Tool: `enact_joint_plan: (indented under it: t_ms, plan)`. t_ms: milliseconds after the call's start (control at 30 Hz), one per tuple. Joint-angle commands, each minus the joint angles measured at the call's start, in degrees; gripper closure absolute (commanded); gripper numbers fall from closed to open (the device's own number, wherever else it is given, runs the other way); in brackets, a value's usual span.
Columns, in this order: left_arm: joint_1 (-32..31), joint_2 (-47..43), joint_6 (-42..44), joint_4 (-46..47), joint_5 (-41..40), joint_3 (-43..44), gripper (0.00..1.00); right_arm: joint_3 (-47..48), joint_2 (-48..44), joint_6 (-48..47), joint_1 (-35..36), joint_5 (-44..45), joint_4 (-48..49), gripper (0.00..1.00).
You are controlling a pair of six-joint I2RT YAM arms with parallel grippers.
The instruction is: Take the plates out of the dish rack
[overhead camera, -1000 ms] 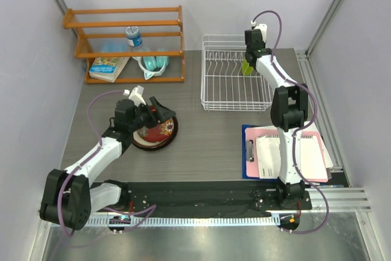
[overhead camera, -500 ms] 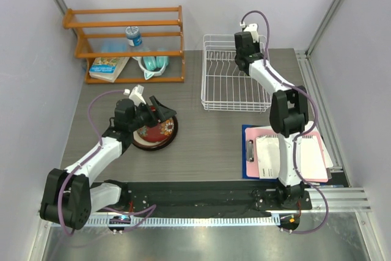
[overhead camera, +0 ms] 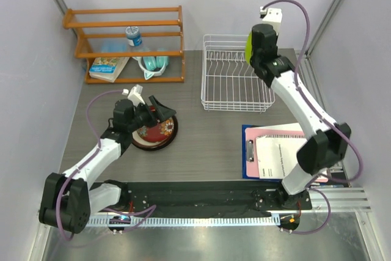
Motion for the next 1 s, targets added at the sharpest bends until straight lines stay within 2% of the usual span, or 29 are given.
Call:
enact_joint_plan:
  t_ms: [0, 167, 267, 500, 967]
  plan:
    - [0.07, -3.38, -0.63, 0.58, -0.54, 1.54, 0.2, -11.12, -9.85, 10.1, 3.98, -12.34, -5.46, 0.99]
    - [-0.02, -4.96, -1.94, 3.47, 0.34, -0.13, 0.16, -22.48, -19.88, 18.45, 7.23, -27.35, -3.1, 0.99]
    - [0.07, -5.58, -2.21, 5.15, 1.39, -1.36, 0.0, -29.87, -24.0, 23.63, 9.17, -33.69, 1.99, 0.99]
    - [-0.11, -6.2, -2.21, 5.06, 0.95, -3.03, 0.01, -38.57, -26.05, 33.65, 13.82, -45.39, 12.11, 0.99]
    - [-0.99, -7.69, -3.44, 8.75, -0.89, -5.84, 0.01, -43.15, -18.49, 42.71, 19.37, -54.1, 27.84, 0.99]
